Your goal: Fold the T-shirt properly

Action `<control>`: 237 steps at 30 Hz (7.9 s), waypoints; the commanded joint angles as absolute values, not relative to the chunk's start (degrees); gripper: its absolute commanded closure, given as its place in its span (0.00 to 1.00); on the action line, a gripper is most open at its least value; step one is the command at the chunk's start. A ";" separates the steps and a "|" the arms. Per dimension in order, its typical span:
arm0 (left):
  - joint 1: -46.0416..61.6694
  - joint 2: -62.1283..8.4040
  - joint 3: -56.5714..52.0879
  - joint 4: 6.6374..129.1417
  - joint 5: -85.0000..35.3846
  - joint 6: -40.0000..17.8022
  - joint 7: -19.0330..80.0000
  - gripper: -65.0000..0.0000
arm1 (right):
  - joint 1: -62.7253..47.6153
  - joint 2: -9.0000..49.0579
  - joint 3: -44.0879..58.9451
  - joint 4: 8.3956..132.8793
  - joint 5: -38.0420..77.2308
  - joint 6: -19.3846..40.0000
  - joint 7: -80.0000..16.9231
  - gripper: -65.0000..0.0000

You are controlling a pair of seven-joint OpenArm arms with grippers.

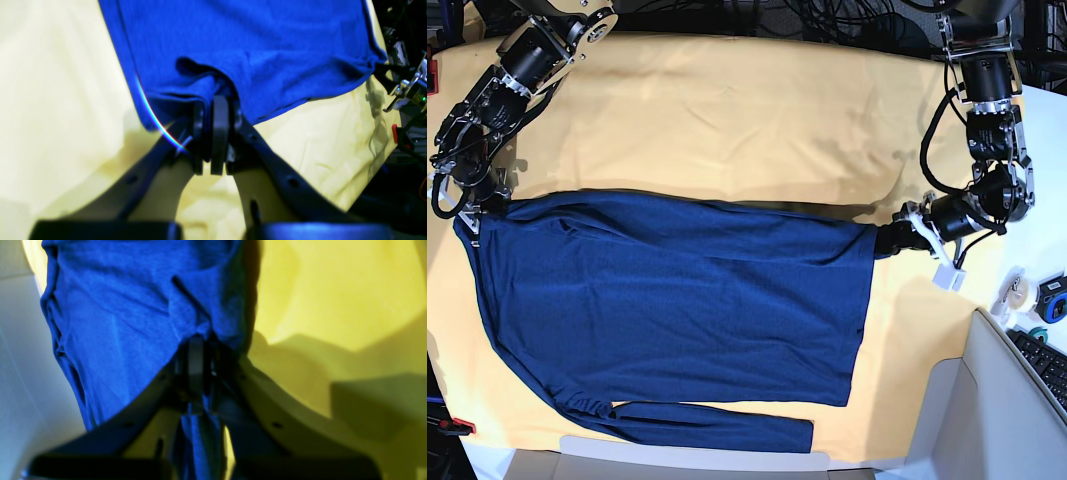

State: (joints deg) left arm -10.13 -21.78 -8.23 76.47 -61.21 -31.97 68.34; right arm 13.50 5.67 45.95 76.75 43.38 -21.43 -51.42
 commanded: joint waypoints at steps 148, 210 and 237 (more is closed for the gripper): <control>-13.49 -17.54 -8.92 60.79 -58.07 -34.68 65.36 0.84 | 15.60 6.55 53.49 69.41 53.76 -12.44 -51.30 0.55; 9.10 -22.20 -16.40 93.85 -58.42 -34.77 67.91 1.00 | -11.38 9.98 48.13 92.35 54.20 -12.35 -51.47 1.00; 33.54 -18.51 -24.92 102.37 -58.42 -40.00 69.41 1.00 | -25.27 11.03 49.98 92.35 54.20 -5.93 -51.47 1.00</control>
